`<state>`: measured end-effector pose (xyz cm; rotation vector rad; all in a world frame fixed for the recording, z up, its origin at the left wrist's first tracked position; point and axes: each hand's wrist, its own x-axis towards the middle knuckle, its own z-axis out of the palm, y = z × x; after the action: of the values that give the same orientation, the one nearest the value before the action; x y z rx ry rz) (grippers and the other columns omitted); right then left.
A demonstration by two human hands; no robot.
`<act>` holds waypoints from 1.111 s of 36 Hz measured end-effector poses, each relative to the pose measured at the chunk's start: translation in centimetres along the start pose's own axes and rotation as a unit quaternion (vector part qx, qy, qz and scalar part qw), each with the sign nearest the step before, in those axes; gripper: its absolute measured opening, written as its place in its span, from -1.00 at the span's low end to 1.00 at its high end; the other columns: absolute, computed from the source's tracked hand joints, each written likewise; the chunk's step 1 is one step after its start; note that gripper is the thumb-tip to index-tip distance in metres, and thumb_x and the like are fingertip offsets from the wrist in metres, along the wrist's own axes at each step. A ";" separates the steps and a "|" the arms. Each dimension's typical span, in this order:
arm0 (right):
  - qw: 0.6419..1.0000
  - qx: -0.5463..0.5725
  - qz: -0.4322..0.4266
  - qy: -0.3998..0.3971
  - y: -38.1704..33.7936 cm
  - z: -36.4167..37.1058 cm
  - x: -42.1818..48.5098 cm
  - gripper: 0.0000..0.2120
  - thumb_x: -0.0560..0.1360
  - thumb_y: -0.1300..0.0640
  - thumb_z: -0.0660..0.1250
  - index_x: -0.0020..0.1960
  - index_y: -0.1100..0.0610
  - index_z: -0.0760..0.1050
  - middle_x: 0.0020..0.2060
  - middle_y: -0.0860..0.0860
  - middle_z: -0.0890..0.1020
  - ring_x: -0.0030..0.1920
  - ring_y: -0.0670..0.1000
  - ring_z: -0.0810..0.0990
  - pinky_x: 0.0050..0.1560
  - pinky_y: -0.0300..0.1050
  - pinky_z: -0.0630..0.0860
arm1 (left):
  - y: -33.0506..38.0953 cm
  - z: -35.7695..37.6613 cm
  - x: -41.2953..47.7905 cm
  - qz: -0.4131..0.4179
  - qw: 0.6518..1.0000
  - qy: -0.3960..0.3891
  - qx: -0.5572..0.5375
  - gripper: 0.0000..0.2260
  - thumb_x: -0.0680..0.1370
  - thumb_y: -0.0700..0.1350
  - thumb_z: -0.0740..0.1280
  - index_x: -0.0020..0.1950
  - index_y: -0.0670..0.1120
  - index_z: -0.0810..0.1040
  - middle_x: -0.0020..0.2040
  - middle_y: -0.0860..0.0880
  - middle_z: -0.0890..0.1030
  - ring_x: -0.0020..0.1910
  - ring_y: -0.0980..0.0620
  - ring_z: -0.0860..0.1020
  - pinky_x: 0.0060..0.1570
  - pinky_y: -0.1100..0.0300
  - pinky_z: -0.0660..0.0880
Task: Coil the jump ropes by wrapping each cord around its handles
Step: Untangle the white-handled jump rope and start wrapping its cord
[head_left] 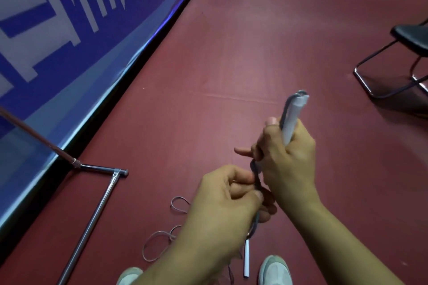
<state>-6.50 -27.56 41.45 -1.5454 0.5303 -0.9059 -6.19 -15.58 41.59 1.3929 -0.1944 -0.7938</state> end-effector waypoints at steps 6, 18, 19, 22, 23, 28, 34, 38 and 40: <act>0.962 0.223 0.146 0.065 -0.9 0.4 1.4 -0.67 0.66 0.24 0.14 -0.29 0.11 0.25 -0.48 0.00 0.25 -0.51 -0.01 0.27 -0.40 -0.05 0.52 | -2.0 1.4 -0.3 0.157 0.984 0.030 0.074 -0.76 0.50 -0.32 0.44 0.05 0.00 0.69 -0.24 -0.01 0.65 -0.39 0.16 0.49 -0.32 0.32 0.49; 0.898 0.360 0.236 0.091 -1.3 0.3 1.8 -0.72 0.59 0.23 0.14 -0.27 0.06 0.20 -0.47 -0.03 0.19 -0.52 -0.04 0.19 -0.50 -0.19 0.30 | -1.3 1.8 -0.9 0.257 0.960 0.061 0.091 -0.80 0.57 -0.18 0.41 0.12 0.05 0.74 -0.31 -0.06 0.61 -0.45 0.09 0.52 -0.38 0.22 0.48; 0.895 0.367 0.237 0.091 -1.2 0.4 1.8 -0.73 0.60 0.22 0.15 -0.26 0.06 0.21 -0.48 -0.03 0.20 -0.53 -0.05 0.20 -0.49 -0.19 0.31 | -1.2 1.8 -0.8 0.213 0.974 0.056 0.051 -0.80 0.56 -0.27 0.43 0.03 0.01 0.76 -0.34 -0.10 0.62 -0.47 0.06 0.53 -0.41 0.22 0.50; 0.880 0.396 0.246 0.090 -1.2 0.6 2.0 -0.71 0.62 0.21 0.15 -0.25 0.07 0.21 -0.48 -0.03 0.22 -0.53 -0.05 0.23 -0.47 -0.18 0.39 | -0.8 2.2 -0.7 0.067 0.990 0.043 -0.115 -0.90 0.50 -0.39 0.44 -0.19 -0.24 0.67 -0.39 -0.25 0.60 -0.52 -0.07 0.53 -0.50 0.15 0.54; 0.877 0.401 0.251 0.087 -1.1 0.6 2.0 -0.70 0.63 0.19 0.15 -0.26 0.07 0.21 -0.48 -0.03 0.22 -0.53 -0.05 0.23 -0.45 -0.17 0.44 | -0.8 2.3 -0.6 0.033 0.988 0.035 -0.149 -0.91 0.49 -0.36 0.44 -0.19 -0.29 0.57 -0.40 -0.27 0.58 -0.54 -0.09 0.53 -0.53 0.14 0.53; 0.836 0.462 0.289 0.064 -1.5 0.5 1.9 -0.66 0.65 0.14 0.18 -0.29 0.08 0.23 -0.47 -0.04 0.24 -0.52 -0.06 0.25 -0.18 -0.04 0.65 | -0.2 1.8 -0.6 -0.079 0.971 -0.051 -0.220 -0.74 0.34 -0.20 0.47 -0.18 -0.25 0.41 -0.40 -0.23 0.55 -0.58 -0.06 0.51 -0.58 0.20 0.48; 0.842 0.467 0.269 0.027 -2.1 1.0 1.7 -0.69 0.66 0.14 0.18 -0.25 0.09 0.25 -0.46 -0.03 0.24 -0.51 -0.06 0.25 -0.13 0.02 0.66 | 0.6 0.7 -0.4 -0.122 0.957 -0.137 -0.226 -0.62 0.38 -0.20 0.55 0.05 -0.17 0.42 -0.36 -0.18 0.55 -0.53 -0.01 0.50 -0.54 0.23 0.43; 0.896 0.393 0.206 0.007 -2.3 0.5 1.8 -0.71 0.68 0.14 0.15 -0.22 0.09 0.26 -0.43 -0.01 0.24 -0.48 -0.03 0.26 -0.08 0.07 0.66 | 1.1 0.2 -0.6 -0.134 0.950 -0.160 -0.230 -0.64 0.36 -0.17 0.55 0.07 -0.20 0.52 -0.36 -0.16 0.54 -0.53 0.01 0.48 -0.54 0.24 0.43; 0.925 0.343 0.163 0.003 -2.3 0.1 1.9 -0.68 0.69 0.16 0.13 -0.25 0.10 0.27 -0.44 0.01 0.24 -0.47 -0.01 0.27 -0.04 0.11 0.67 | 1.2 0.0 -0.5 -0.136 0.954 -0.165 -0.212 -0.65 0.42 -0.20 0.55 0.14 -0.26 0.58 -0.36 -0.16 0.53 -0.52 0.00 0.49 -0.52 0.21 0.47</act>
<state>-5.68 -28.50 44.12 -0.7883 0.3968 -0.7270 -6.08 -15.33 42.87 0.8839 -0.0812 -1.2209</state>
